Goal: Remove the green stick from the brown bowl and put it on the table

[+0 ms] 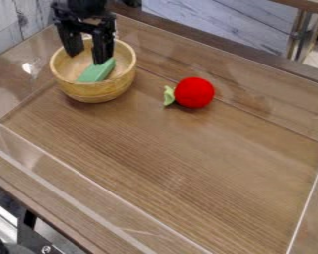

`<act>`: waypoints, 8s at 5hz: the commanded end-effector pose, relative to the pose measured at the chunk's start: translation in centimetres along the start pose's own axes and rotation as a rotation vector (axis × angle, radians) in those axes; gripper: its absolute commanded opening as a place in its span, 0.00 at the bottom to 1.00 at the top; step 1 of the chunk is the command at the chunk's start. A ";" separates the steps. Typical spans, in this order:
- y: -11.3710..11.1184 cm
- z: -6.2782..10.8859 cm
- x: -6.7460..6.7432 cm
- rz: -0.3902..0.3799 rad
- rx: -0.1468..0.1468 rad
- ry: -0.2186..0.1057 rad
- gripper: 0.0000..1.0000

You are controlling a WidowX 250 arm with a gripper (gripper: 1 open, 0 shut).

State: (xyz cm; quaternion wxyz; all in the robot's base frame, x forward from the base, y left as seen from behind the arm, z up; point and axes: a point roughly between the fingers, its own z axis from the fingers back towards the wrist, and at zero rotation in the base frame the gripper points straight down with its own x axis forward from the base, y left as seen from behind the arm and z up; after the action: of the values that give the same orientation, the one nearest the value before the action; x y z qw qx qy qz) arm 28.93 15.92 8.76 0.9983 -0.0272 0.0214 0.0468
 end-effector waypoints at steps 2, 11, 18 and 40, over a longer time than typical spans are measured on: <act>1.4 0.5 1.9 0.018 0.003 -0.063 1.00; 3.5 -2.7 4.4 0.055 -0.068 -0.045 1.00; -0.9 7.3 4.4 0.039 -0.129 -0.220 0.00; -18.6 3.1 4.3 -0.255 -0.105 -0.300 1.00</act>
State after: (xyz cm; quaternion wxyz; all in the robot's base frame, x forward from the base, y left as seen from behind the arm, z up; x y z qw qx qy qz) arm 34.74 -2.09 11.28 0.9880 -0.0767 -0.1115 -0.0743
